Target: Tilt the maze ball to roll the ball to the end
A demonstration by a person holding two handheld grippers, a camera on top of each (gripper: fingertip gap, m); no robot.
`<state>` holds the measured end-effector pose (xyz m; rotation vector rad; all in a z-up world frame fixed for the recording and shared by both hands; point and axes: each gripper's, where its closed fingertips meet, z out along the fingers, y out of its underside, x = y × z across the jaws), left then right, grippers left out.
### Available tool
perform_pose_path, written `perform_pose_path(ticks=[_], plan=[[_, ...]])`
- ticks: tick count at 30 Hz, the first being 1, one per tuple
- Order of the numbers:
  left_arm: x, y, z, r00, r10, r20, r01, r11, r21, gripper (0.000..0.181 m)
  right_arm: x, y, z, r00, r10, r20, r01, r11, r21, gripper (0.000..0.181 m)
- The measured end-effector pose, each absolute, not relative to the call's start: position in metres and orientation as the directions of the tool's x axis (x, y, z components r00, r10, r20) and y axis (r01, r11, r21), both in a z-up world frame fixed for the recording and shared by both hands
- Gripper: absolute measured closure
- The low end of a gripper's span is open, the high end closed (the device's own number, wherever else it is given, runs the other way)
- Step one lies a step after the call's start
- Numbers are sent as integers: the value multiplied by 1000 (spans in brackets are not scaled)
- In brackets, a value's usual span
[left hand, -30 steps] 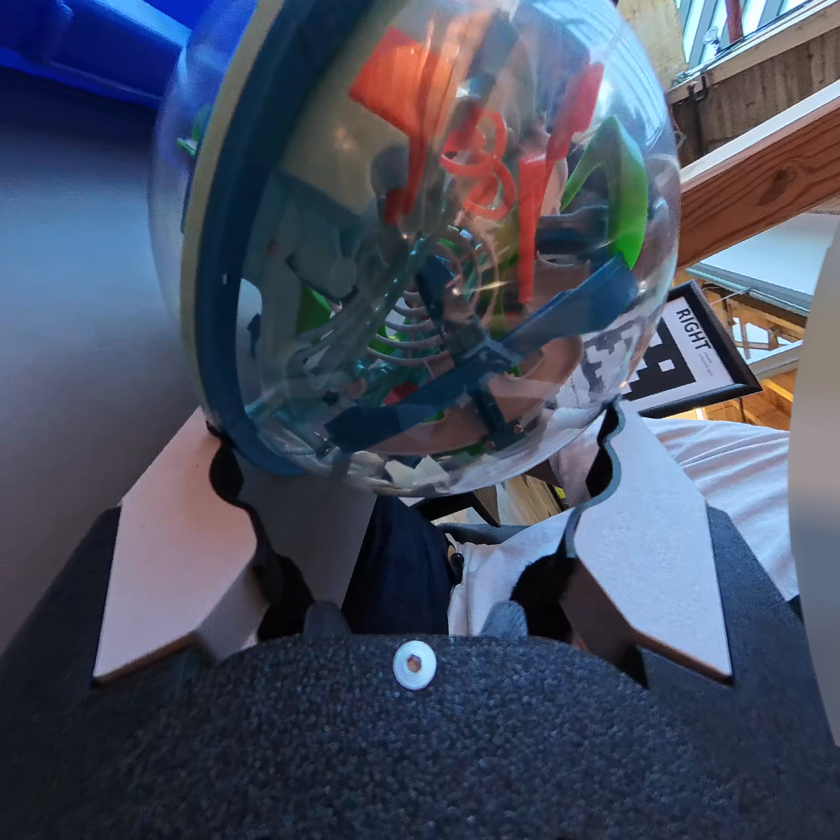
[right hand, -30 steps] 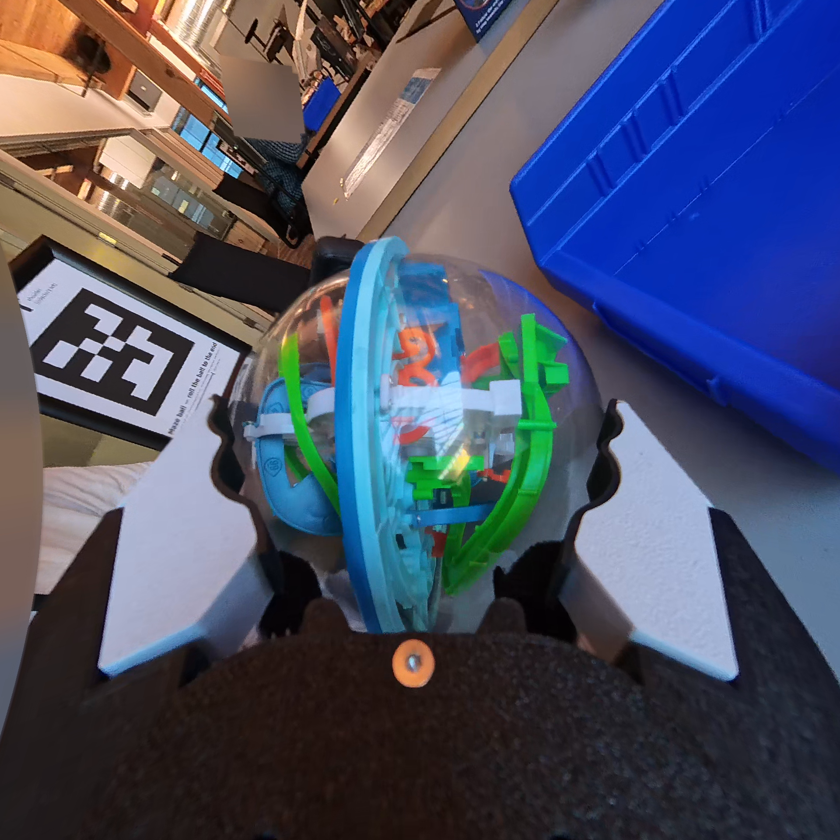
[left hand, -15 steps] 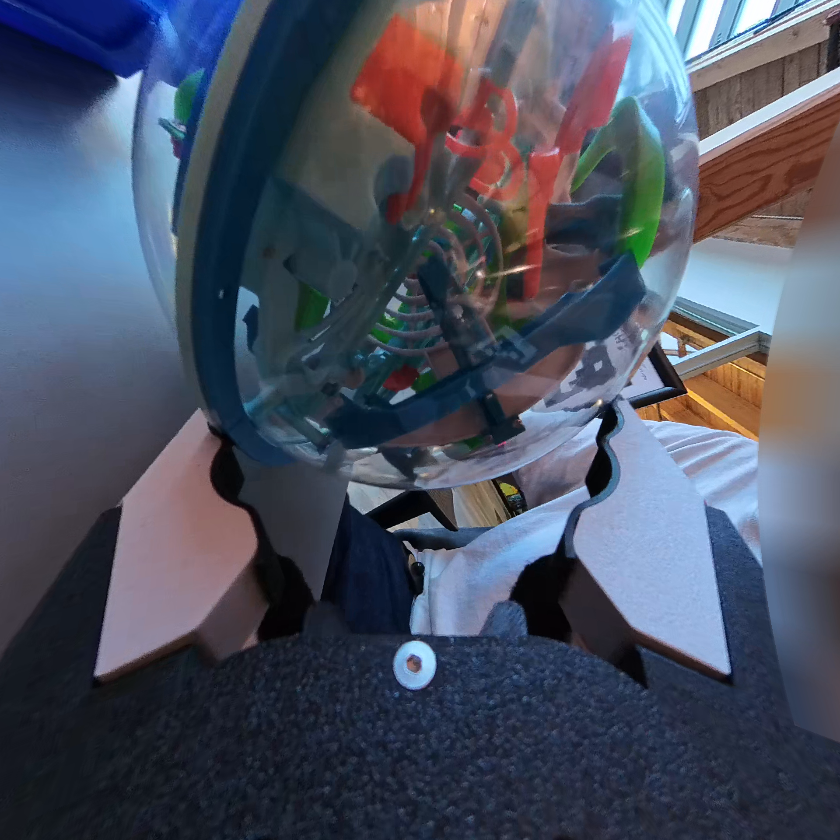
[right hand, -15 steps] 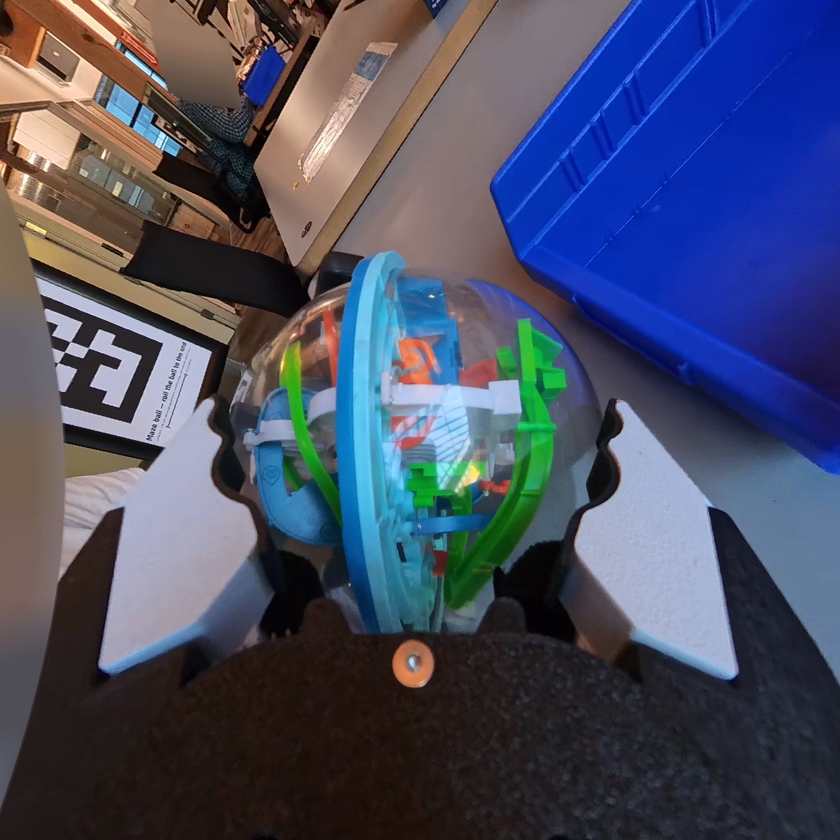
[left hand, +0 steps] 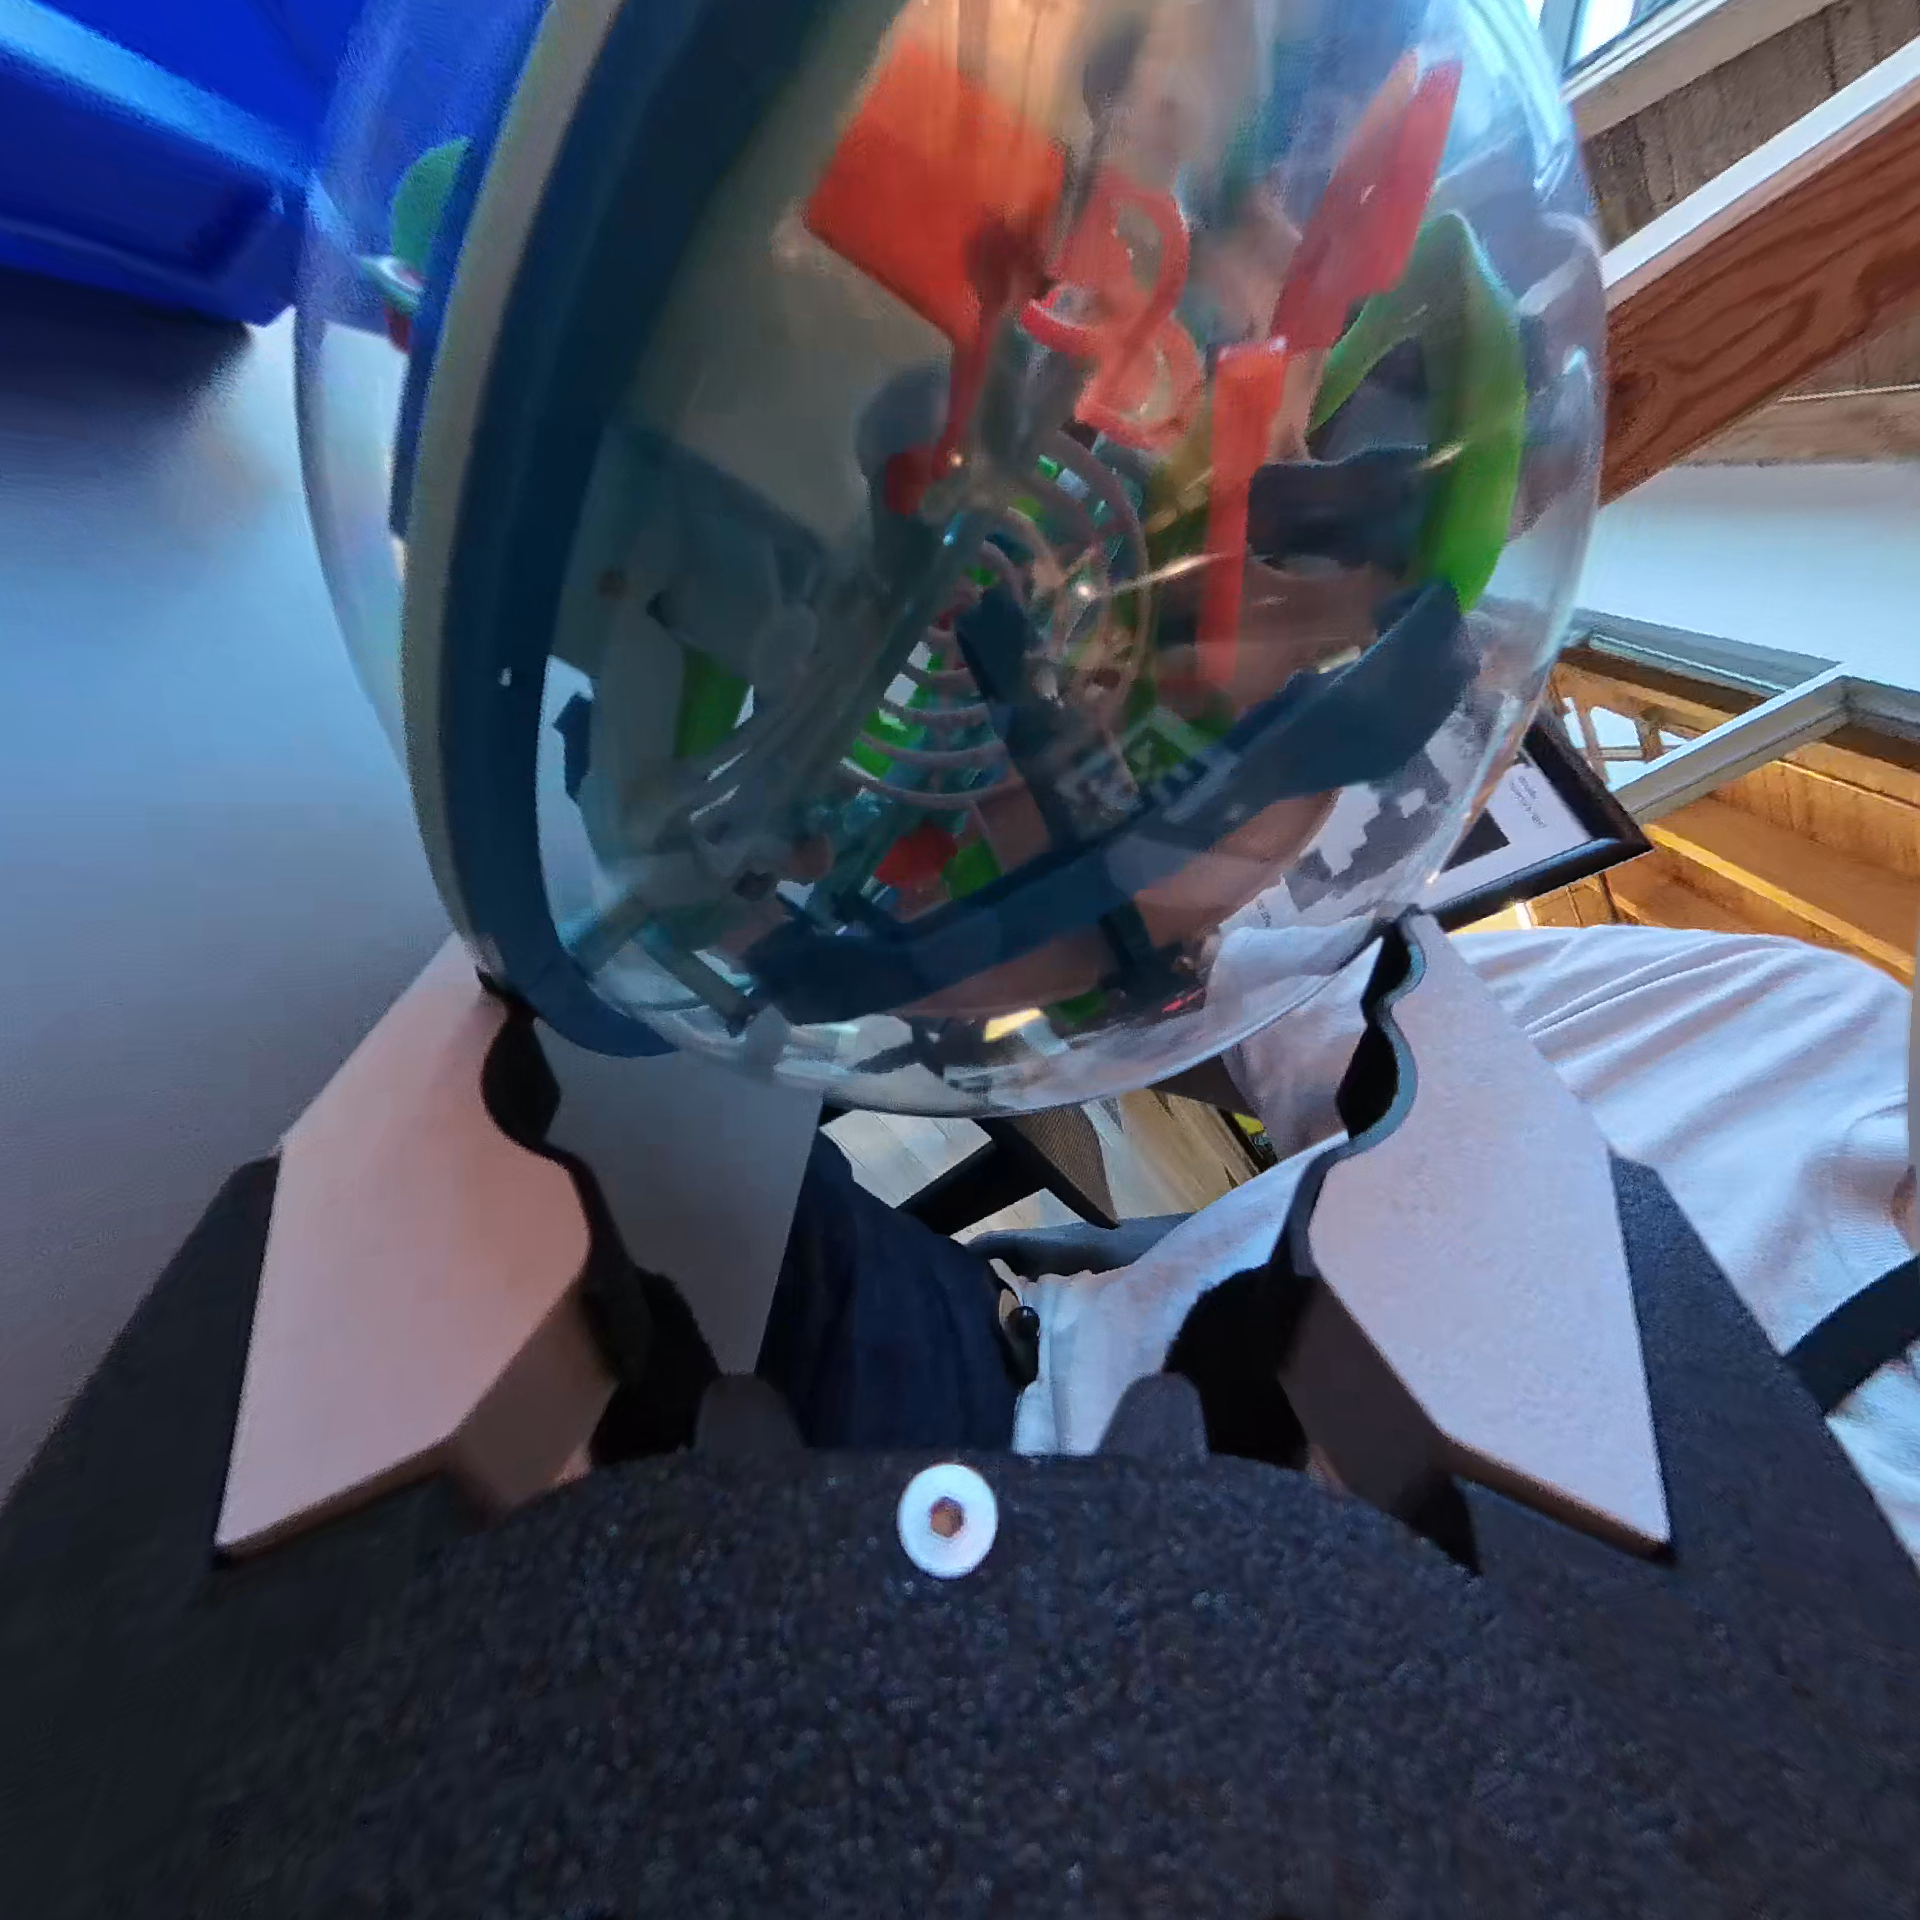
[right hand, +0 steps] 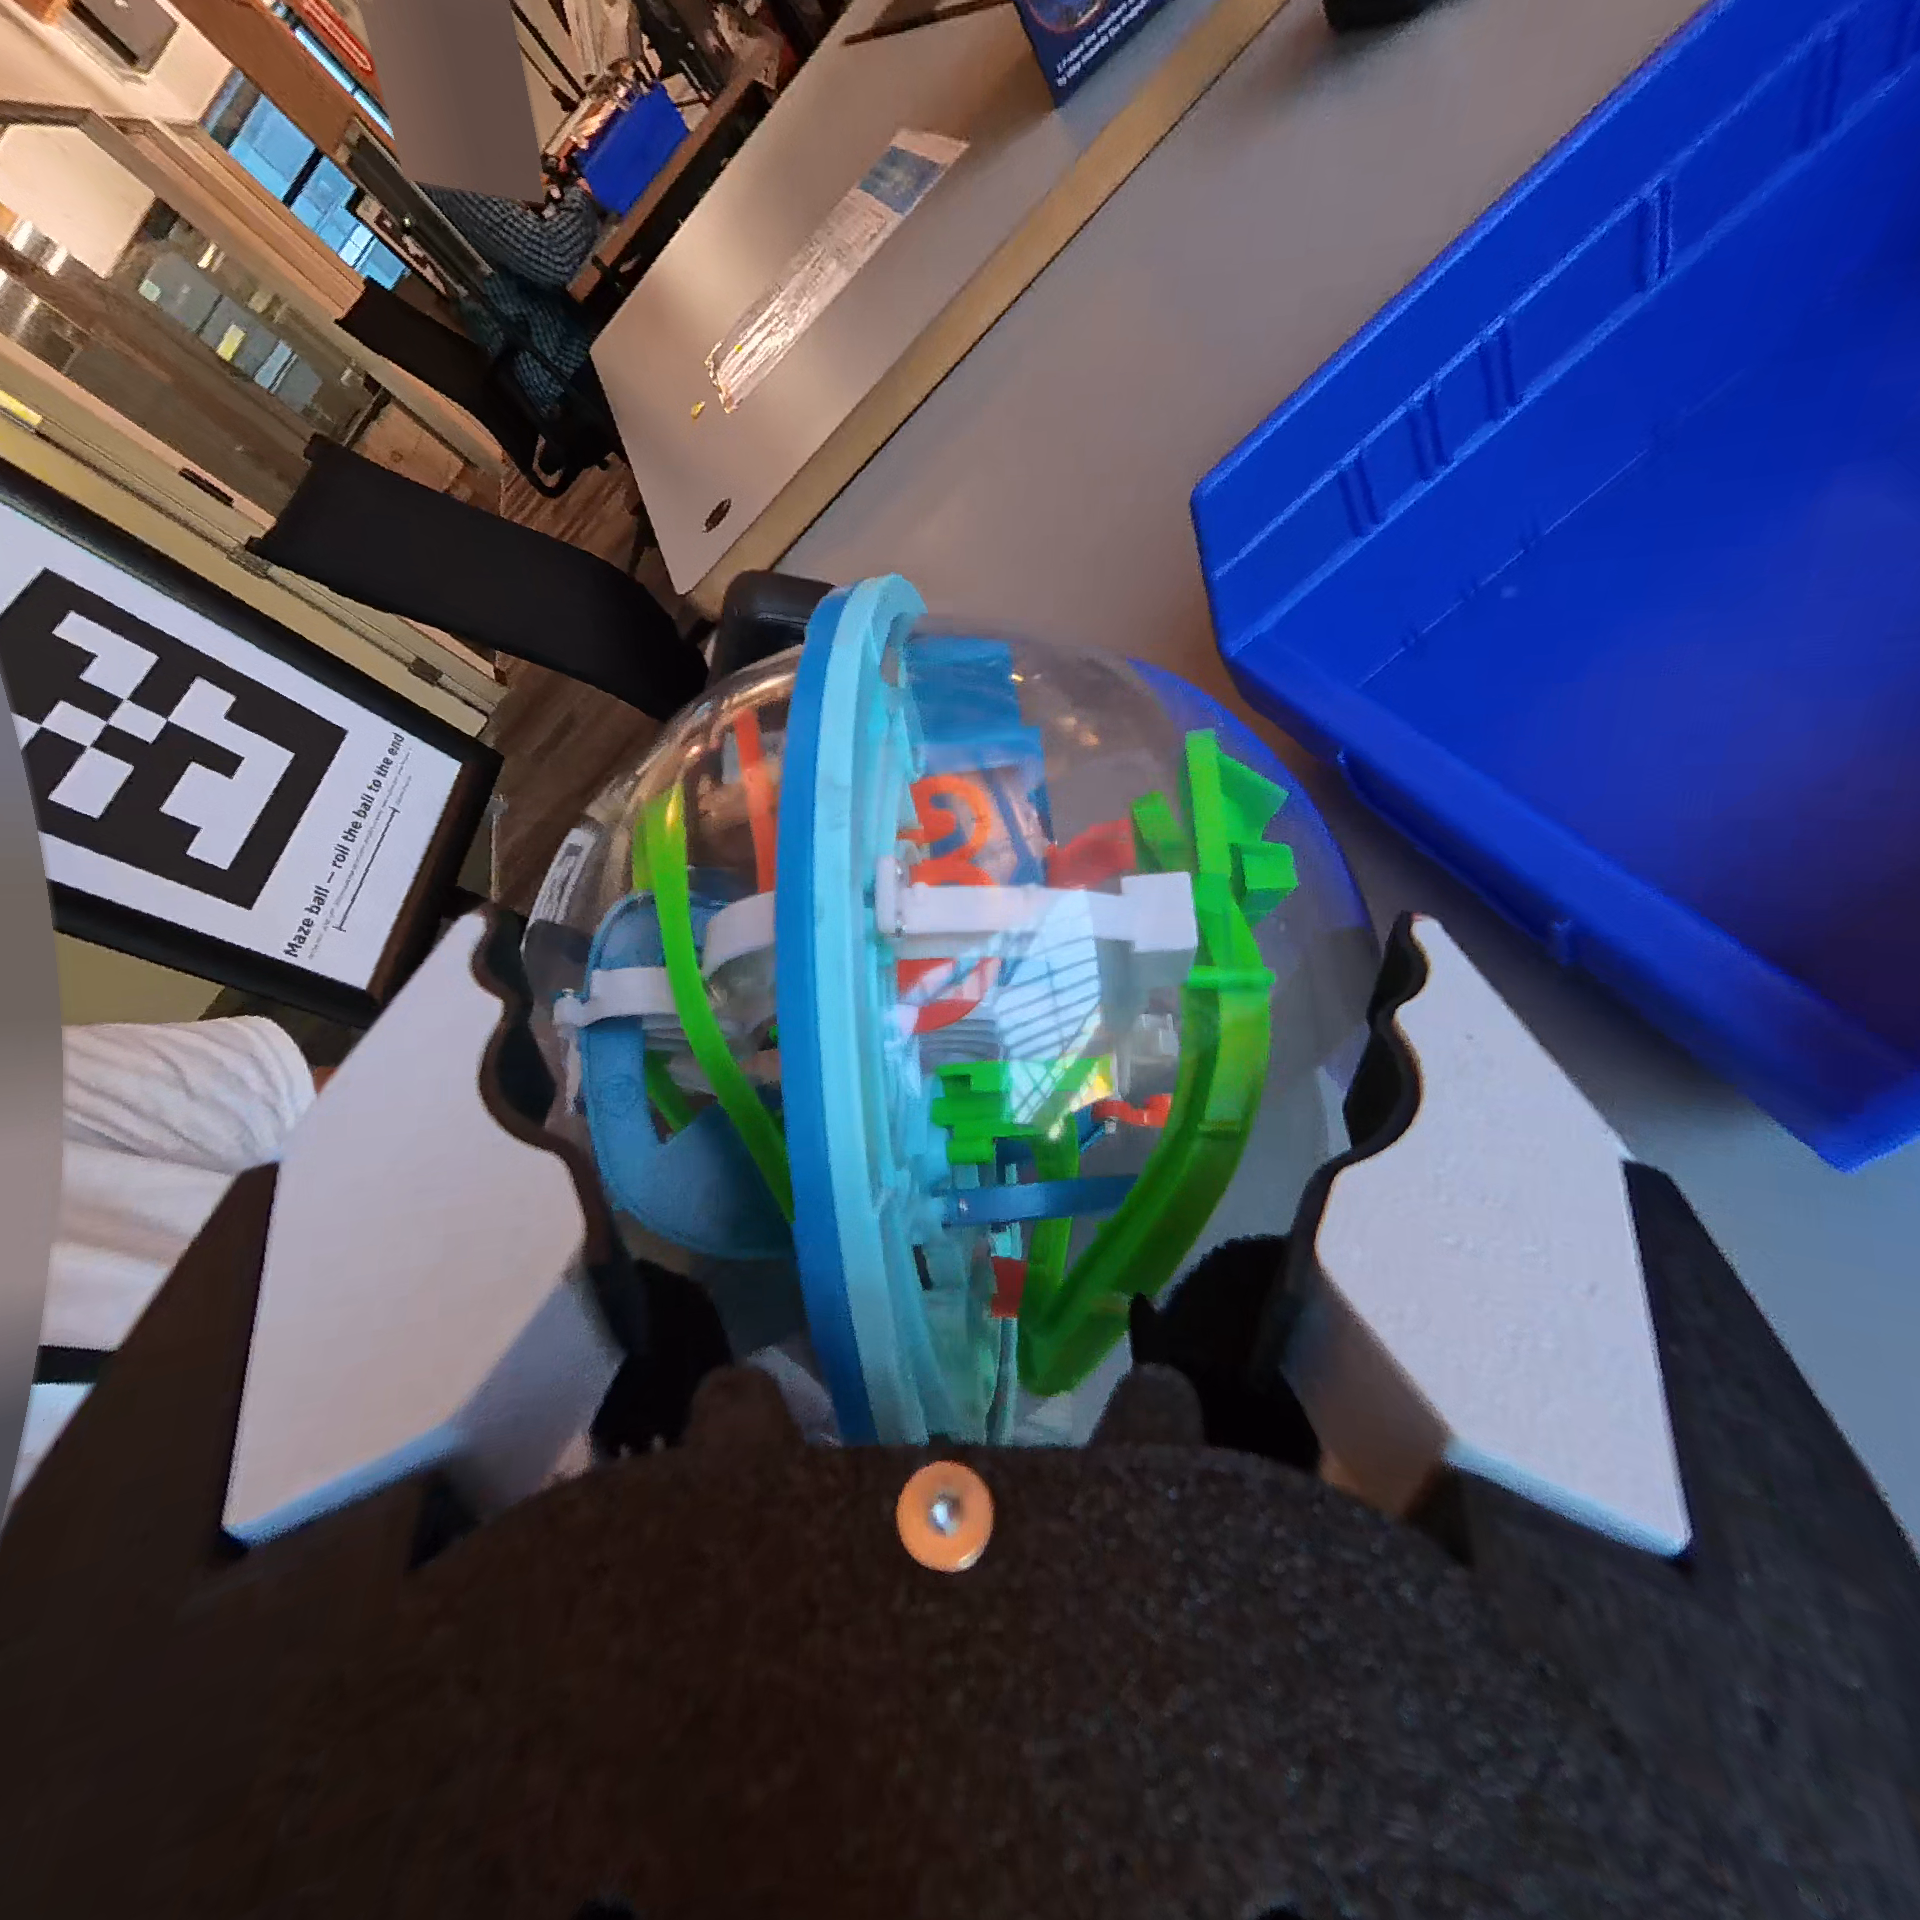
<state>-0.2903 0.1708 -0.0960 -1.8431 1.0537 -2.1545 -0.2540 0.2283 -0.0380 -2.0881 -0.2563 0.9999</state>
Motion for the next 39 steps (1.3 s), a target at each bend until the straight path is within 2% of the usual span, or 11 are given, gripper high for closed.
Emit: perform_pose_path(ticks=[6,21,39], plan=[[-287,168,-94,-284,-413,865,-345,-798,-494,29,-251,232,-40,693,403,-598,-147,-733,-664,28],[-289,166,-91,-286,-381,879,-351,-812,-466,29,-252,230,-40,699,369,-613,-160,-755,-636,28],[-284,153,-91,-283,-281,917,-390,-840,-378,29,-245,224,-48,704,288,-649,-163,-824,-542,28]])
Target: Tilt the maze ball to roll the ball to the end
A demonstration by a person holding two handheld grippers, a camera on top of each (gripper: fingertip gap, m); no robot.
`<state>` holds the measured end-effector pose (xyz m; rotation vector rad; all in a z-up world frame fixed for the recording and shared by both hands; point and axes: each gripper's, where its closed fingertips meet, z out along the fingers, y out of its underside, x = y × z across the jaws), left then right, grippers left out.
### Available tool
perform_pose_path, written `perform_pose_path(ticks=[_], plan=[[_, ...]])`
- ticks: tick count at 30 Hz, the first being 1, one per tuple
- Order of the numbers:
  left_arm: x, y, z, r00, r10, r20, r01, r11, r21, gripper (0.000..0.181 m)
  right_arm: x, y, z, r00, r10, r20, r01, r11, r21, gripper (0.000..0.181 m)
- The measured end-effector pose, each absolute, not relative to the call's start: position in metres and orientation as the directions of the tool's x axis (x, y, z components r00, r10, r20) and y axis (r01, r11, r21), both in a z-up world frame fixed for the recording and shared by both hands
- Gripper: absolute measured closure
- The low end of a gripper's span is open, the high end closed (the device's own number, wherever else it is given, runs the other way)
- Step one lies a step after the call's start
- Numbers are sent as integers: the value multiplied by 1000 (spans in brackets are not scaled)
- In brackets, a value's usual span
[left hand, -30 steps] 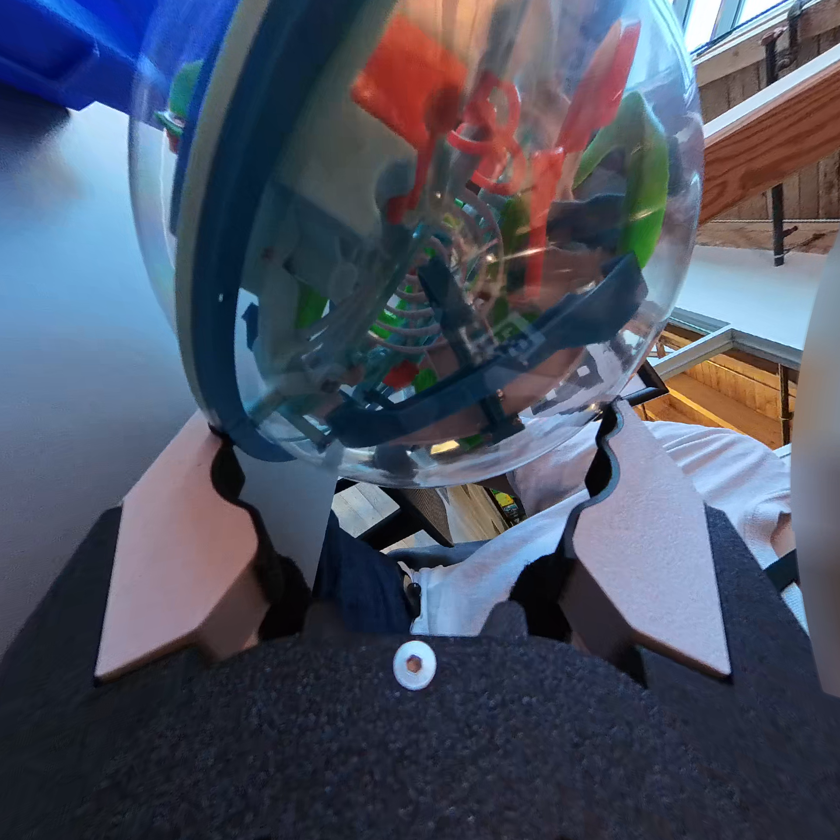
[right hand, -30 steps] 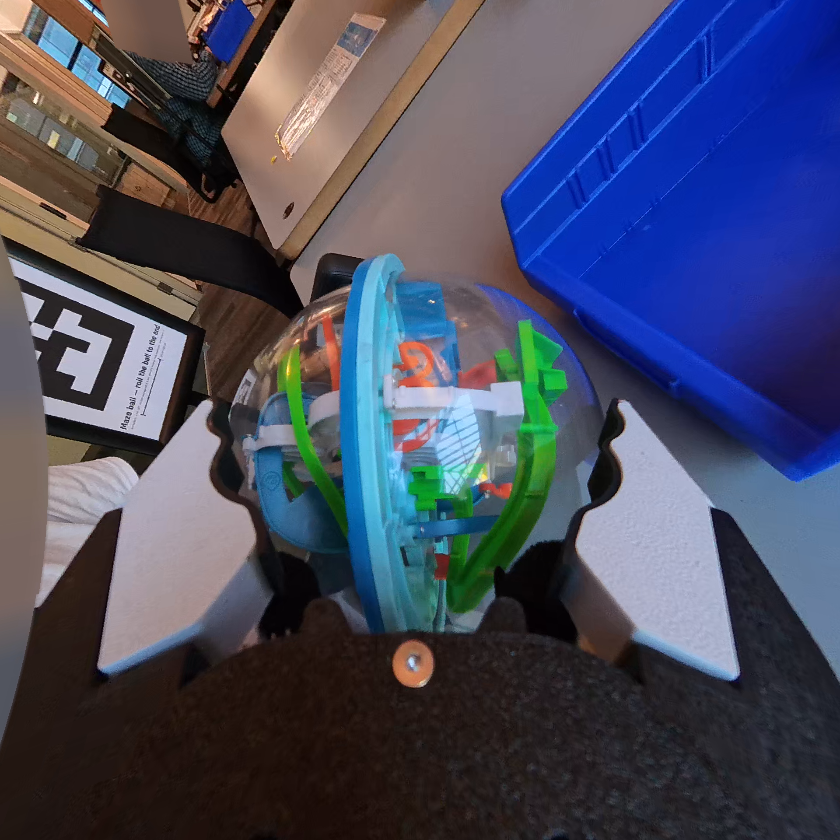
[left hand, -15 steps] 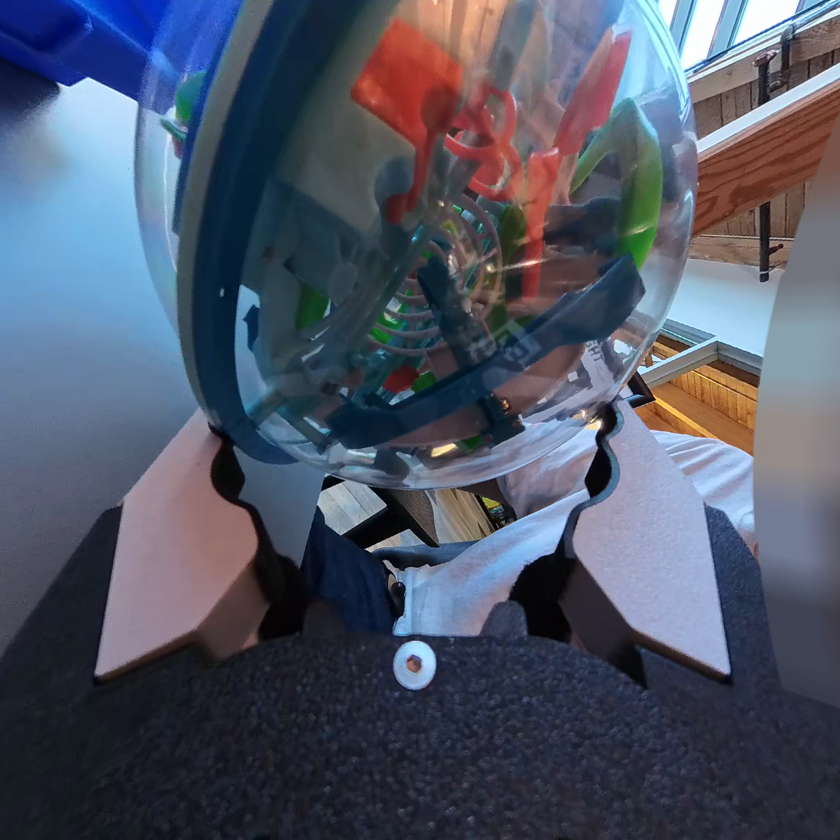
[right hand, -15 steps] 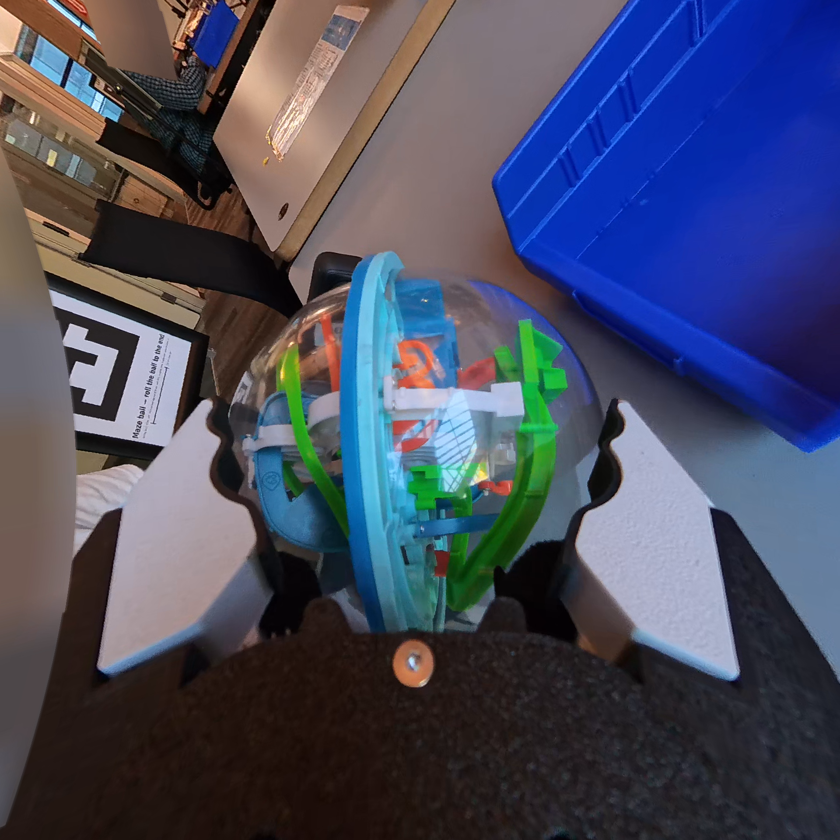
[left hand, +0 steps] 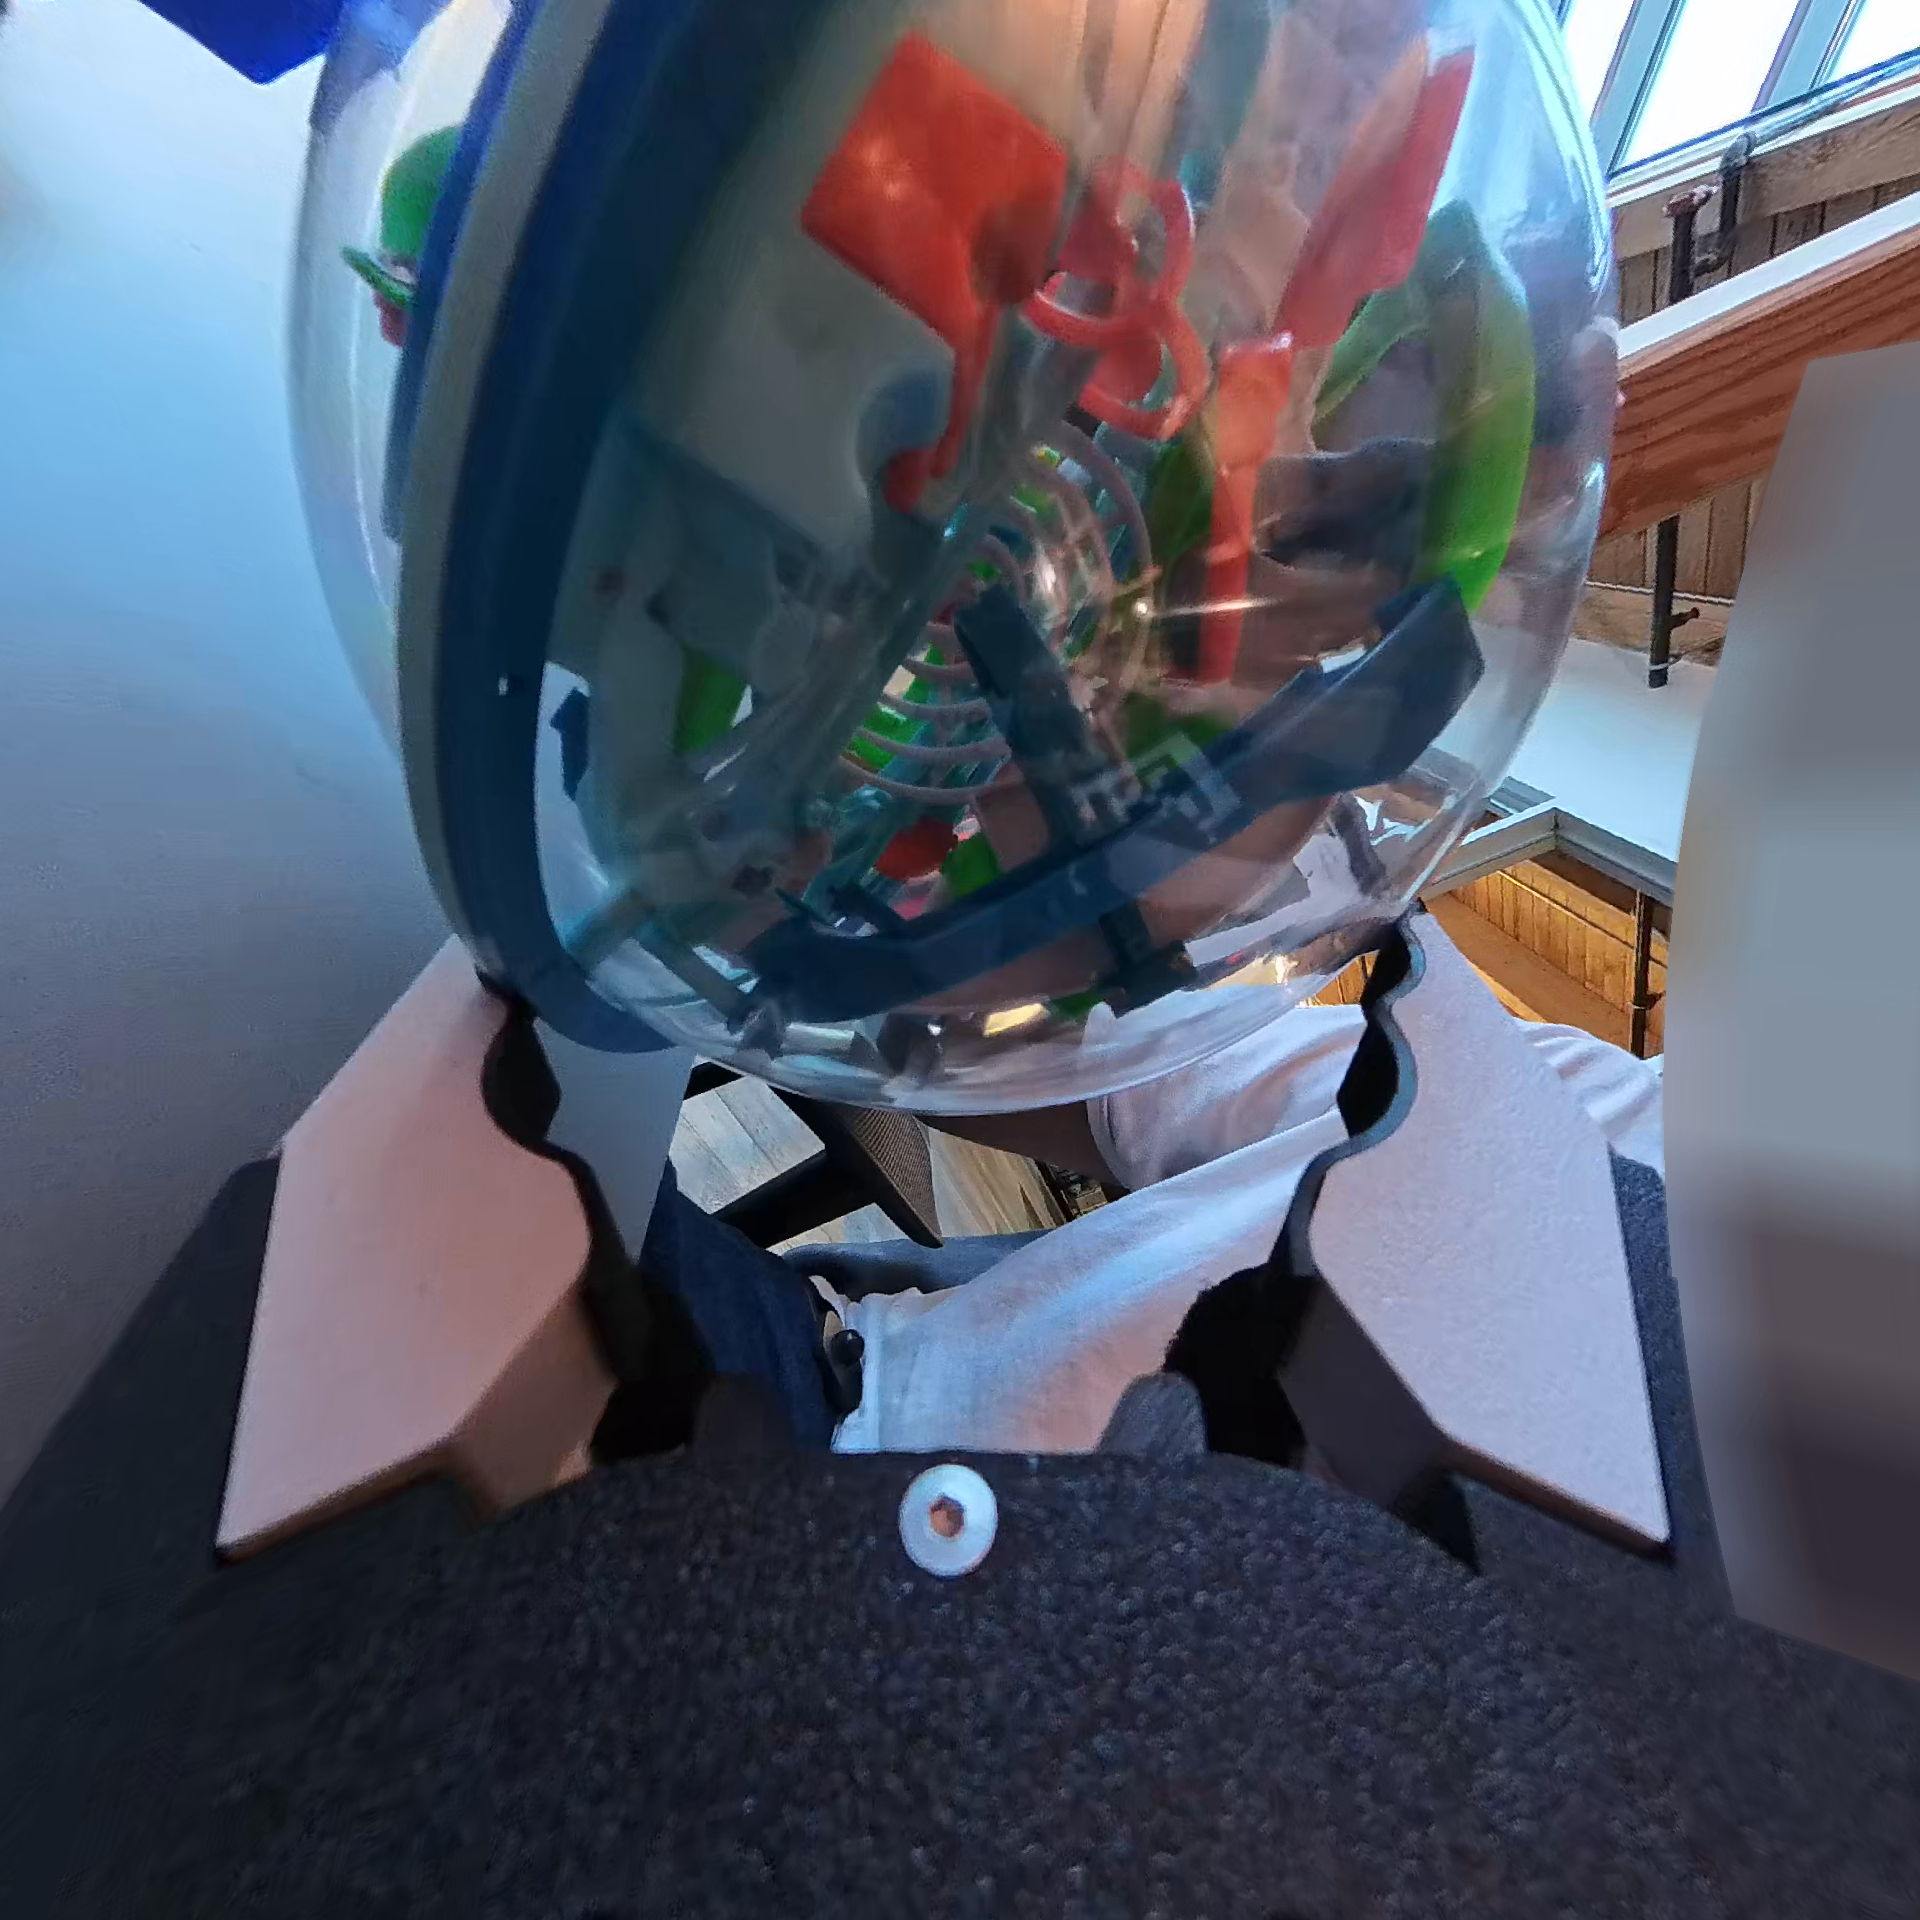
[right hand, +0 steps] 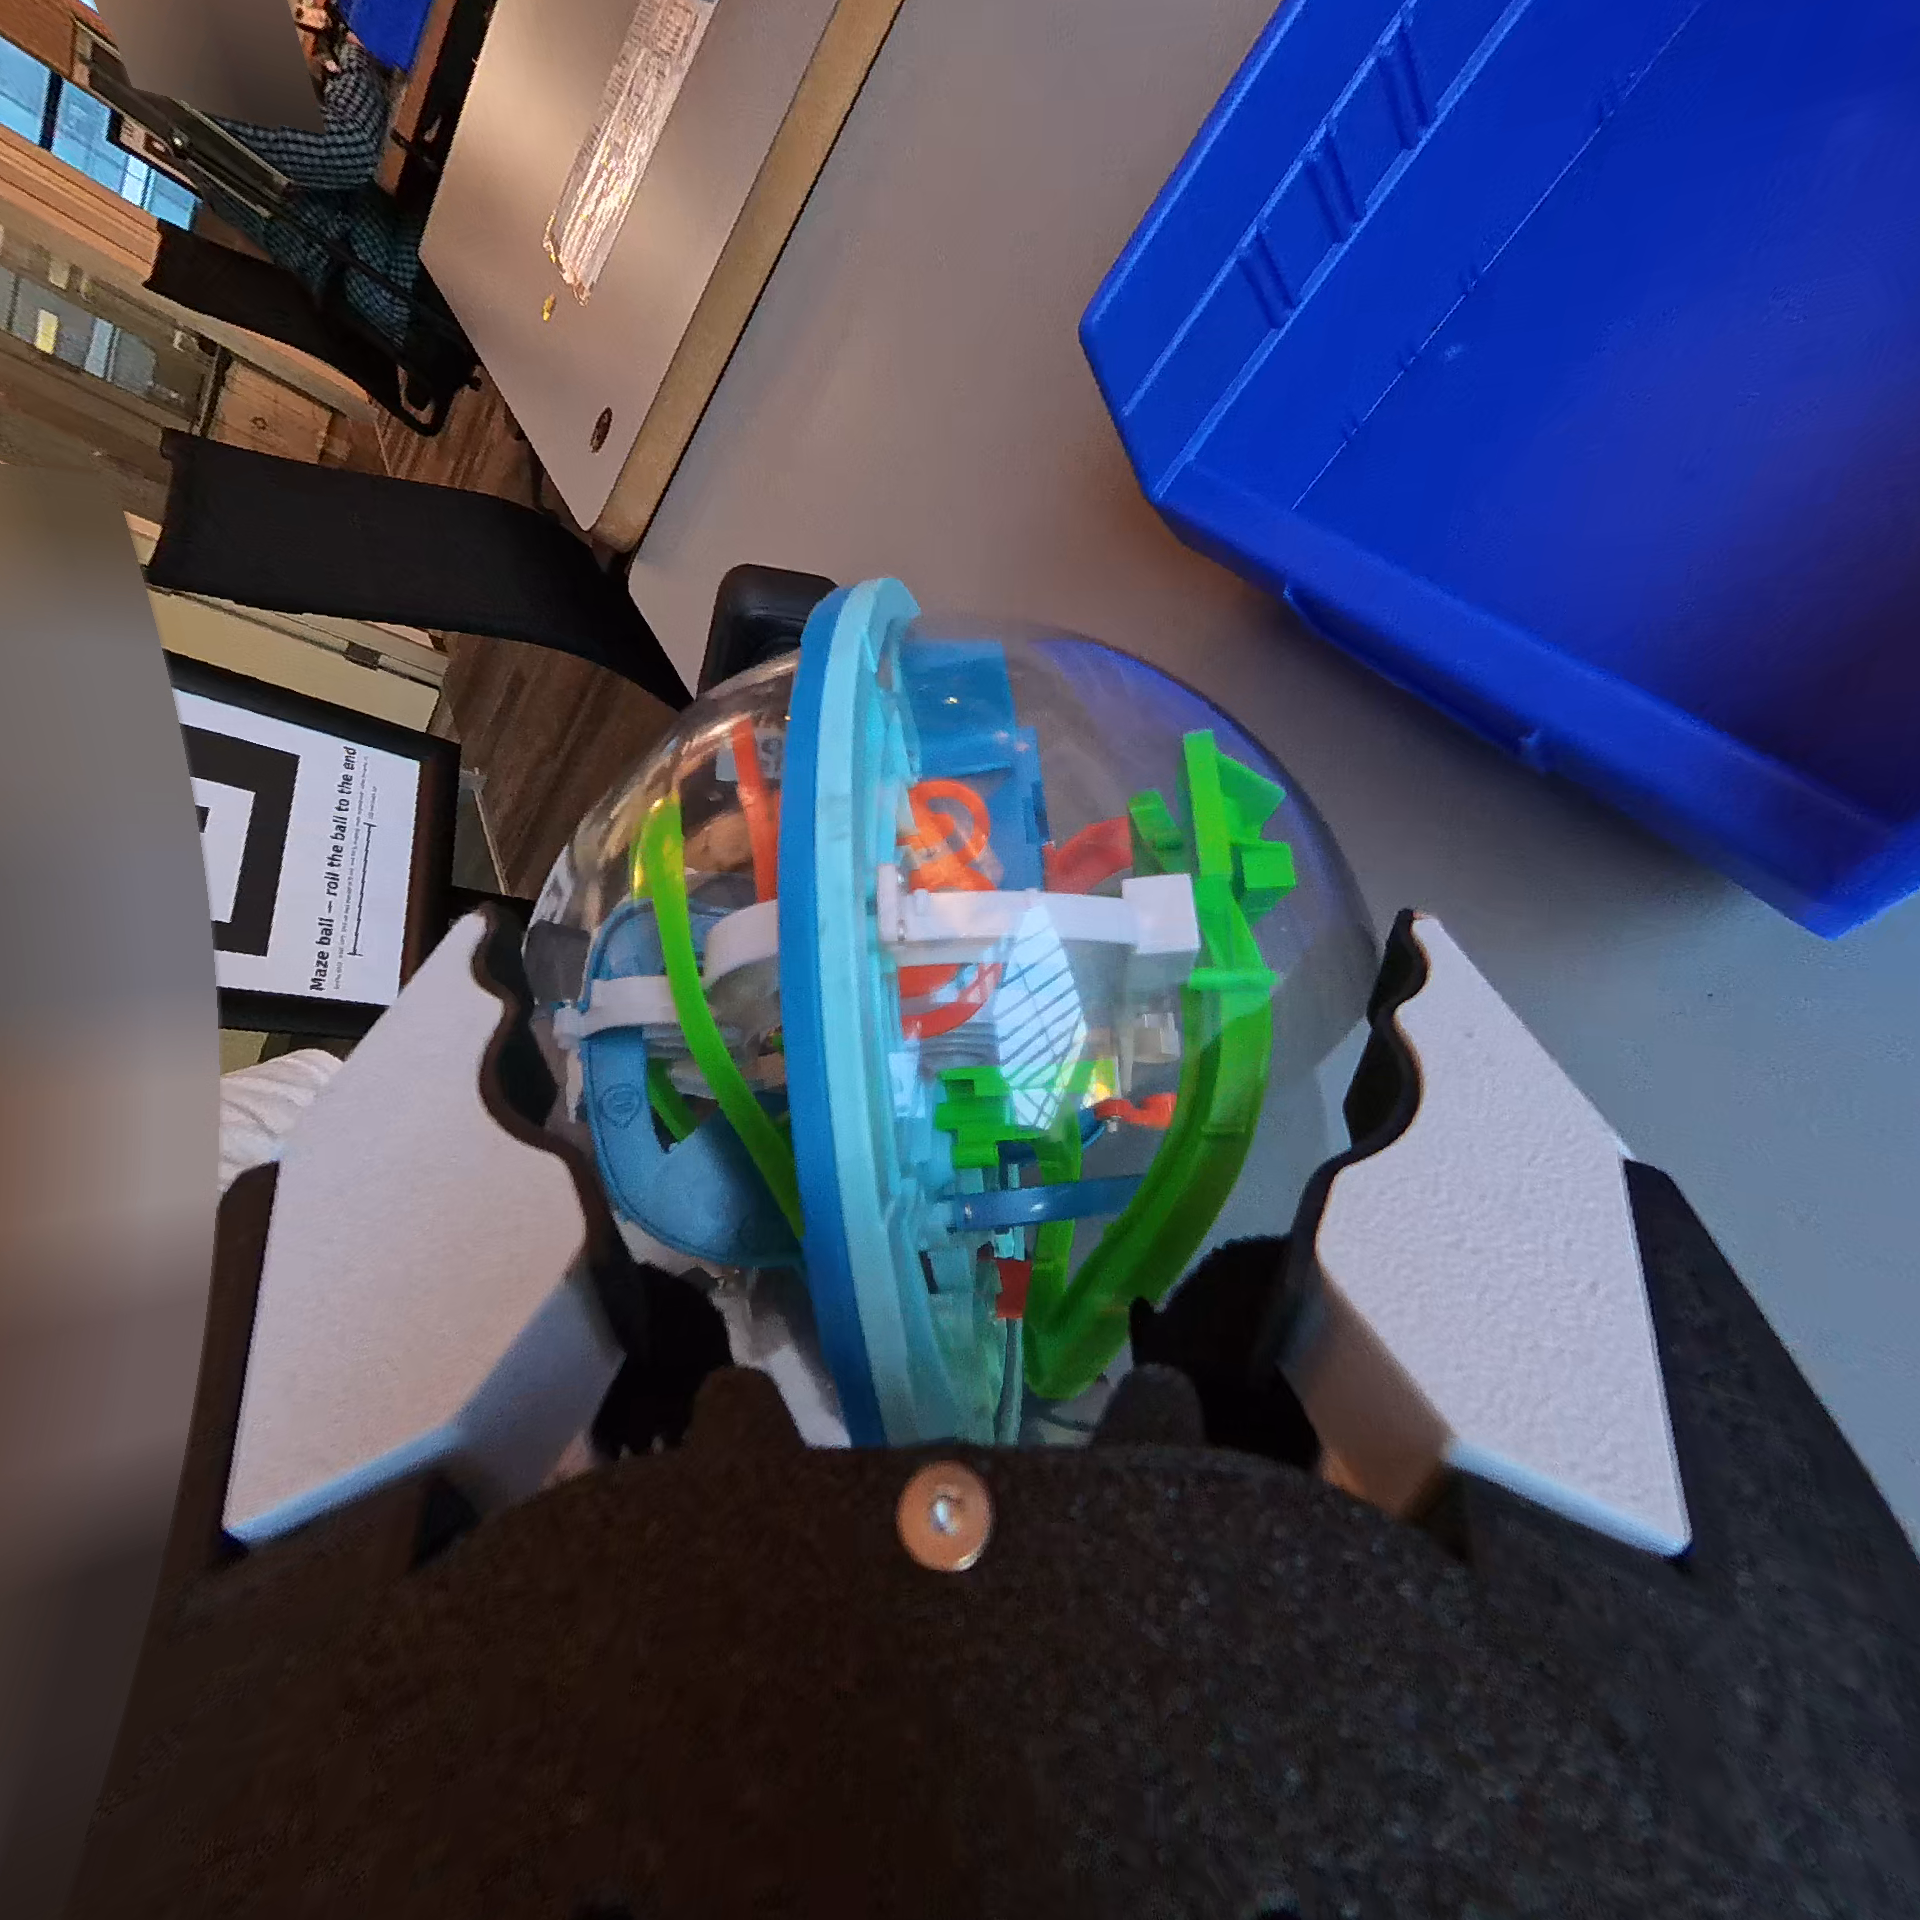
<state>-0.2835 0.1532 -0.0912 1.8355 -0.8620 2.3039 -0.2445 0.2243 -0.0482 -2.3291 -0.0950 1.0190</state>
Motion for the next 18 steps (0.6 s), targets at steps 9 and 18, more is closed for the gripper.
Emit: perform_pose_path(ticks=[9,18], plan=[[-283,155,-93,-275,-333,902,-377,-826,-419,29,-245,226,-48,713,298,-635,-149,-820,-552,28],[-281,152,-98,-258,-426,867,-377,-782,-497,29,-246,228,-43,711,336,-618,-145,-789,-597,28]])
